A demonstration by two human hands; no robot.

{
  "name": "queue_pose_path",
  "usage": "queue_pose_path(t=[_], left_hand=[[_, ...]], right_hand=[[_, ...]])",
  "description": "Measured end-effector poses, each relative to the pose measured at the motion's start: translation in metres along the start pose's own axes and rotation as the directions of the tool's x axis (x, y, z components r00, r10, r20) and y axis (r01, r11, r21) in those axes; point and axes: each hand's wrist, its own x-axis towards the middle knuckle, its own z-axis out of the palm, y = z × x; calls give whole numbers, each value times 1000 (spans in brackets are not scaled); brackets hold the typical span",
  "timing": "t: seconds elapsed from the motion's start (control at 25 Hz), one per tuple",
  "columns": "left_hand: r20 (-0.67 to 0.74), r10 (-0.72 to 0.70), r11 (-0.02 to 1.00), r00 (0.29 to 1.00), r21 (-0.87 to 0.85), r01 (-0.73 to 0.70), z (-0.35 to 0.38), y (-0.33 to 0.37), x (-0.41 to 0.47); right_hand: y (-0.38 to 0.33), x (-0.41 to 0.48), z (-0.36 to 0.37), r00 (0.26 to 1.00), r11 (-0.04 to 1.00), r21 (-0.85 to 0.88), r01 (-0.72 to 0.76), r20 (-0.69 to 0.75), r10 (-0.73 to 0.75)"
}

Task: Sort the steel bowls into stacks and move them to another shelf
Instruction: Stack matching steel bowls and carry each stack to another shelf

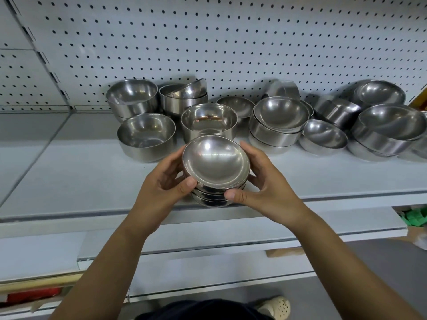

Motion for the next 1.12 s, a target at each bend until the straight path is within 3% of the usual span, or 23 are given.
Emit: queue_pose_path(t=[0.24,0.36,0.48,0.56,0.76,0.88,1.12], left_hand=[[3,-26,1000,1000,-17,26,-3,-3,1],[18,-41,998,999,-40,42,-4,0,-1],[44,-58,998,997,13,57,5,0,-2],[27,-40,996,999,82,37,14,-1,-3],[2,-30,992,1000,124,29,15,-2,2],[-5,-26,992,1000,121,26,16,-1,2],[-32,-39,991,999,130,43,19,0,1]], right_hand=[[8,2,-3,1000,1000,30,3,6,-3],[5,7,-17,984,994,-46,99,-147,-105],[2,21,-42,843,961,-228,154,-478,-249],[2,31,-63,750,932,-342,124,-582,-313],[11,54,-98,834,938,-333,-97,-541,-105],[22,63,-109,883,962,-249,-114,-469,-17],[33,71,-115,851,984,-87,-157,-517,90]])
